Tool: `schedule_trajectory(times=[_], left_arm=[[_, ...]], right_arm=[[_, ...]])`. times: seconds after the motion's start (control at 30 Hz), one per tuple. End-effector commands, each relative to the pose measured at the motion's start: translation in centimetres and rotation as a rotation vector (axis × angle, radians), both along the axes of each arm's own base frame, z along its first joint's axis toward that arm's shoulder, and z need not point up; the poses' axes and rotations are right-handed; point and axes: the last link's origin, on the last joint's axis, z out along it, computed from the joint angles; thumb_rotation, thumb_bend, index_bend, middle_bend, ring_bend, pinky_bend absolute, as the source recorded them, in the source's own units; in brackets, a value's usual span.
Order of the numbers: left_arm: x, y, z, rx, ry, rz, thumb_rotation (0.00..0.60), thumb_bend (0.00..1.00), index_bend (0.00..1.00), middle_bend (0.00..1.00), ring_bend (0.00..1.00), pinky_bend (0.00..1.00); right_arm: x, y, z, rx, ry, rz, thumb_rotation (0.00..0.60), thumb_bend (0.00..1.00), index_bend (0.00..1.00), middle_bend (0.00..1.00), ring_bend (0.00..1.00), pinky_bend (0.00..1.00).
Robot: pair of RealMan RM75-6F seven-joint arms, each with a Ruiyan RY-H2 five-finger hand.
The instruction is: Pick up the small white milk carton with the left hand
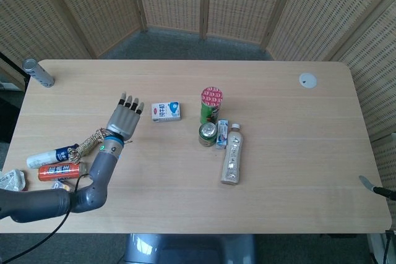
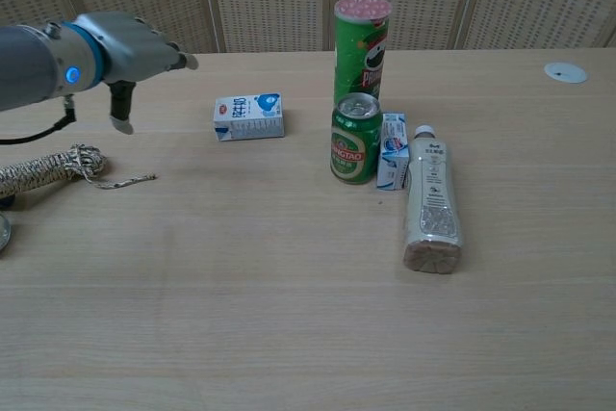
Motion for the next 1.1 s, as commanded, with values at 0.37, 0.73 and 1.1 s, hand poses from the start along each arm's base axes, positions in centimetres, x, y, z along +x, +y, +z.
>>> schedule_trajectory(times=[0.37,0.73,1.1], left_arm=[[1.4,0.0,-9.5,-0.102,-0.003,-0.041,0.600,0.00,0.00,0.00,0.00,0.00],[-4.3,-3.6,-3.5,-0.104,0.030,0.016,0.600,0.00,0.00,0.00,0.00,0.00],[-8.2,-5.9,6.2,-0.026,0.092,0.126,0.600,0.00,0.00,0.00,0.00,0.00]], right_arm=[[-0.4,0.0,0.3,-0.009,-0.007,-0.009,0.574,0.00,0.00,0.00,0.00,0.00],[0.1,0.2,0.2,-0.003,-0.005,0.003,0.570,0.00,0.00,0.00,0.00,0.00],[0.6,0.5,0.3,-0.007,-0.015,0.019,0.573,0.00,0.00,0.00,0.00,0.00]])
